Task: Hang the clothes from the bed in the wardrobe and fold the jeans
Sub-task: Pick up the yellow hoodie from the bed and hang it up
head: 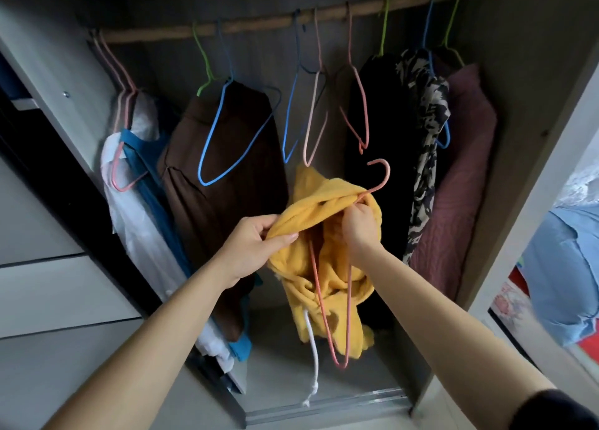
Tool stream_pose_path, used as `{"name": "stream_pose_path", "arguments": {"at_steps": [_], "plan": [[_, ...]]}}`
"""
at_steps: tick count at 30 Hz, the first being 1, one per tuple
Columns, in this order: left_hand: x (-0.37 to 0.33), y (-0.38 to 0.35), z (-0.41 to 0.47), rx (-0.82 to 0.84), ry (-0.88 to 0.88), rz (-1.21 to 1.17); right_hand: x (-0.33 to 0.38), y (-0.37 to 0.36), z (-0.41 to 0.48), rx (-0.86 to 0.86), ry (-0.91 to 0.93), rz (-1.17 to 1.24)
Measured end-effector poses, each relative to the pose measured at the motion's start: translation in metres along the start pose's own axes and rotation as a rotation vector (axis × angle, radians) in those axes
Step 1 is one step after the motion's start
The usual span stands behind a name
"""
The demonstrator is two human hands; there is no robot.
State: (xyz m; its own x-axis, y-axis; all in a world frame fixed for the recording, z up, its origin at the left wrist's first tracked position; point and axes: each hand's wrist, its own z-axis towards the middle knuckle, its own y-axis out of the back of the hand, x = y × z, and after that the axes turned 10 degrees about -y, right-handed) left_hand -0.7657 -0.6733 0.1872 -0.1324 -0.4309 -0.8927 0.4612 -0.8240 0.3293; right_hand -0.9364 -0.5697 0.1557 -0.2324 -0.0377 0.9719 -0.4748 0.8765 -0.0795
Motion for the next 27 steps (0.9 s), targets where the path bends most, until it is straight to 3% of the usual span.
{"name": "stream_pose_path", "arguments": {"at_steps": [5,8,12,14,17,18,20,23,27], "plan": [[-0.023,0.0,0.019,0.058,-0.059,0.055,0.022,0.017,0.003,0.056,0.027,-0.176],[-0.025,-0.006,0.026,0.087,-0.079,0.11,0.031,0.027,0.002,0.155,0.07,0.001],[-0.026,-0.008,0.03,0.23,-0.079,0.039,0.027,0.034,-0.005,0.16,0.21,-0.133],[-0.027,-0.009,0.038,0.175,-0.153,0.089,0.034,0.039,-0.005,0.177,0.288,-0.181],[-0.022,-0.004,0.057,-0.097,-0.31,0.604,0.034,0.044,-0.006,0.214,0.349,-0.38],[-0.02,0.0,0.062,-0.088,-0.339,0.805,0.031,0.045,-0.007,0.224,0.344,-0.43],[-0.015,0.005,0.068,0.093,-0.286,1.014,0.029,0.048,-0.009,0.247,0.332,-0.459],[-0.005,0.001,0.066,0.248,-0.178,0.971,0.033,0.052,-0.008,0.251,0.294,-0.47],[0.003,-0.016,0.06,0.157,-0.207,0.784,0.027,0.05,-0.005,0.234,0.351,-0.49]]}}
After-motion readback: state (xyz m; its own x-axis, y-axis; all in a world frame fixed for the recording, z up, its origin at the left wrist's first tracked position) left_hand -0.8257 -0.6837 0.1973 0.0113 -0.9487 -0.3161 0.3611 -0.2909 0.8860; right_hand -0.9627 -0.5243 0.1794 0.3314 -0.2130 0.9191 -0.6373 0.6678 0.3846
